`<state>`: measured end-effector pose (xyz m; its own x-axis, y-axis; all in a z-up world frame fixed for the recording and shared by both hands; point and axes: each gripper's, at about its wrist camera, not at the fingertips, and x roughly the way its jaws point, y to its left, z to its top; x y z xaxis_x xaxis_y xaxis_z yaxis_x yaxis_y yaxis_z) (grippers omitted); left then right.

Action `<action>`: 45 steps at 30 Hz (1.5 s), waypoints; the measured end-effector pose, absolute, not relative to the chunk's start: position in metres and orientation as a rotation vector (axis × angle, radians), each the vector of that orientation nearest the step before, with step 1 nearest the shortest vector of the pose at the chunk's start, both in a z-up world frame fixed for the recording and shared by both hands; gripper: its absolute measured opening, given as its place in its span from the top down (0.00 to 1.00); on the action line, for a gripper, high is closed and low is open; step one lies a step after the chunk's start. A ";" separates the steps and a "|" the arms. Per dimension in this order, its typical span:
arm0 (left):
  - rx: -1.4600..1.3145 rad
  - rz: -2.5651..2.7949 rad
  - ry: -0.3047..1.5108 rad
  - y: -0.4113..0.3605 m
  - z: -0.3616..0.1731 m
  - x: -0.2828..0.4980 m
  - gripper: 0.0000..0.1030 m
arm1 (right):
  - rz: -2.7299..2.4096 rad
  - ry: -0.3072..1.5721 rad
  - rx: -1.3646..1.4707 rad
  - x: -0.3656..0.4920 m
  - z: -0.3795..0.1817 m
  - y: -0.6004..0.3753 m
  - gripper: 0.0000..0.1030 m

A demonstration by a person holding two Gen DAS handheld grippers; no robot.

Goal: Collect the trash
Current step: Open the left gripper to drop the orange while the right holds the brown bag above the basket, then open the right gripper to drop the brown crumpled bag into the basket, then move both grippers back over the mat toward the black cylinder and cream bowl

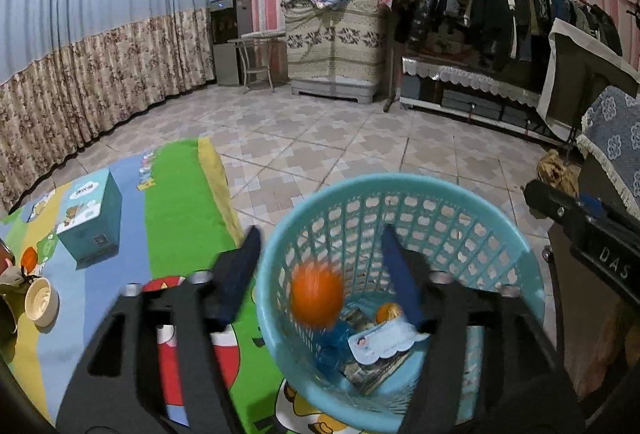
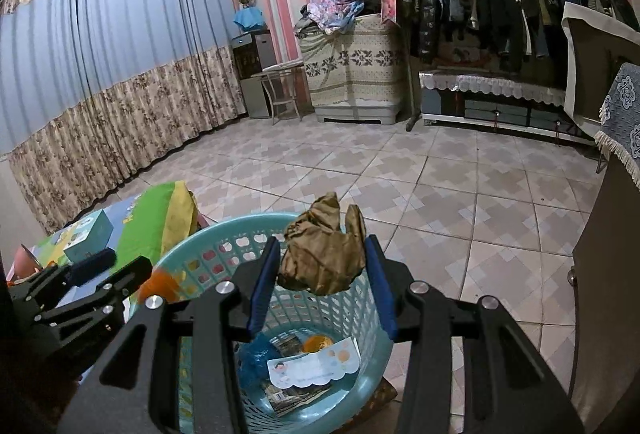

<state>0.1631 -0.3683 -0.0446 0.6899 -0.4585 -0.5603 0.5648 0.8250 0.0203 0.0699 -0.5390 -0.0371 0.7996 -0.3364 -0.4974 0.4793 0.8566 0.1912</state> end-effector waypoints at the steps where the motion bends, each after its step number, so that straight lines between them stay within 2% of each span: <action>1: 0.193 -0.574 0.567 -0.368 -0.043 0.163 0.30 | -0.447 0.469 0.321 0.070 -0.038 -0.540 0.58; 10: 0.163 -0.500 0.541 -0.340 -0.031 0.170 0.14 | -0.440 0.477 0.321 0.070 -0.041 -0.537 0.58; 19: 0.125 -0.427 0.506 -0.303 -0.019 0.178 0.07 | -0.412 0.518 0.271 0.094 -0.049 -0.510 0.58; 26: 0.147 -0.378 0.478 -0.286 -0.018 0.176 0.06 | -0.388 0.535 0.241 0.109 -0.051 -0.492 0.55; 29: 0.145 -0.368 0.478 -0.278 -0.017 0.176 0.06 | -0.382 0.550 0.236 0.115 -0.054 -0.489 0.41; 31: 0.144 -0.355 0.483 -0.274 -0.017 0.176 0.05 | -0.398 0.554 0.221 0.116 -0.056 -0.488 0.28; 33: 0.141 -0.347 0.483 -0.270 -0.016 0.176 0.05 | -0.407 0.559 0.217 0.117 -0.056 -0.489 0.27; 37: 0.135 -0.326 0.486 -0.260 -0.016 0.177 0.05 | -0.430 0.544 0.237 0.113 -0.053 -0.492 0.11; 45: 0.116 -0.292 0.486 -0.233 -0.015 0.177 0.05 | -0.430 0.530 0.211 0.113 -0.044 -0.482 0.08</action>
<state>0.1769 -0.2331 -0.0150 0.8437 -0.2482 -0.4761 0.3029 0.9522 0.0405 0.1133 -0.4816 -0.0440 0.7771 -0.3404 -0.5294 0.4477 0.8902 0.0847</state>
